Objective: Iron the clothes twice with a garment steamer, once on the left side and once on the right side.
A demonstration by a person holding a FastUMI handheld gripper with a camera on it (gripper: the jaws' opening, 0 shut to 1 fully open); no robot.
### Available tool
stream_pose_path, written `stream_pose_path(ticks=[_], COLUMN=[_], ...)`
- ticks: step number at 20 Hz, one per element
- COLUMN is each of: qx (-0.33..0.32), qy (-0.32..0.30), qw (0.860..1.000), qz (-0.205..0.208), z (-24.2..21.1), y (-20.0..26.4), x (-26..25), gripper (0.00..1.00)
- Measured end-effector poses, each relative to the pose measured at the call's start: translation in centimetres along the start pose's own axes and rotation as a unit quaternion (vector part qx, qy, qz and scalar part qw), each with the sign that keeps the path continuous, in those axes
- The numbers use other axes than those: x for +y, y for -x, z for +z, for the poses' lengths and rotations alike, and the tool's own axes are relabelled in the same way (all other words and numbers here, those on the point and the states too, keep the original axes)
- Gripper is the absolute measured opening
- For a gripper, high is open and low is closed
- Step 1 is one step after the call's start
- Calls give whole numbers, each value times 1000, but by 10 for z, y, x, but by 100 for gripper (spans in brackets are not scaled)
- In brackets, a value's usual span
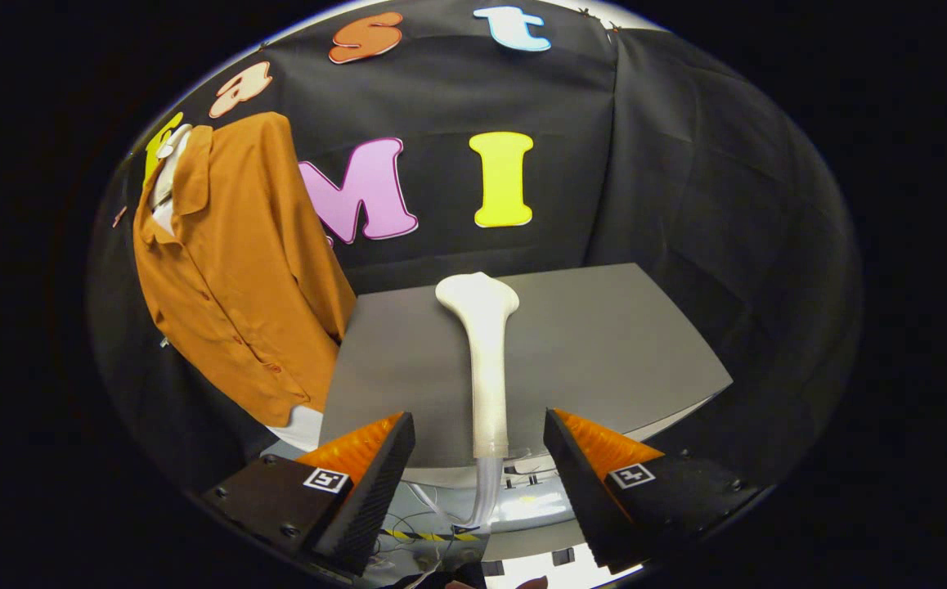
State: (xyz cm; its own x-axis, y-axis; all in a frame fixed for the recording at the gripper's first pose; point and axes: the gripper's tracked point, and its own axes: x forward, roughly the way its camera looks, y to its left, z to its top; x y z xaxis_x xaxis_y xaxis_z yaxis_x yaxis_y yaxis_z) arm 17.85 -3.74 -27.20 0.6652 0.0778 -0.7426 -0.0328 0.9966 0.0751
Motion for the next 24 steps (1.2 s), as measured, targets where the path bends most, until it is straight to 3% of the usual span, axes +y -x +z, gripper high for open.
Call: stream_pose_path(ticks=[7, 9, 12, 13, 16, 18, 24], qx=[61, 70, 91, 86, 38, 15, -86], qy=[11, 11, 12, 13, 21, -9, -40], qw=[998, 997, 996, 996, 999, 1000, 995], qz=[-11, -15, -19, -18, -5, 13, 0], z=[-33, -37, -48, -46, -39, -36, -12], y=[-62, -73, -79, -77, -85, -80, -31], x=[-6, -7, -10, -9, -10, -10, -18], gripper=[98, 86, 54, 41, 32, 25, 25])
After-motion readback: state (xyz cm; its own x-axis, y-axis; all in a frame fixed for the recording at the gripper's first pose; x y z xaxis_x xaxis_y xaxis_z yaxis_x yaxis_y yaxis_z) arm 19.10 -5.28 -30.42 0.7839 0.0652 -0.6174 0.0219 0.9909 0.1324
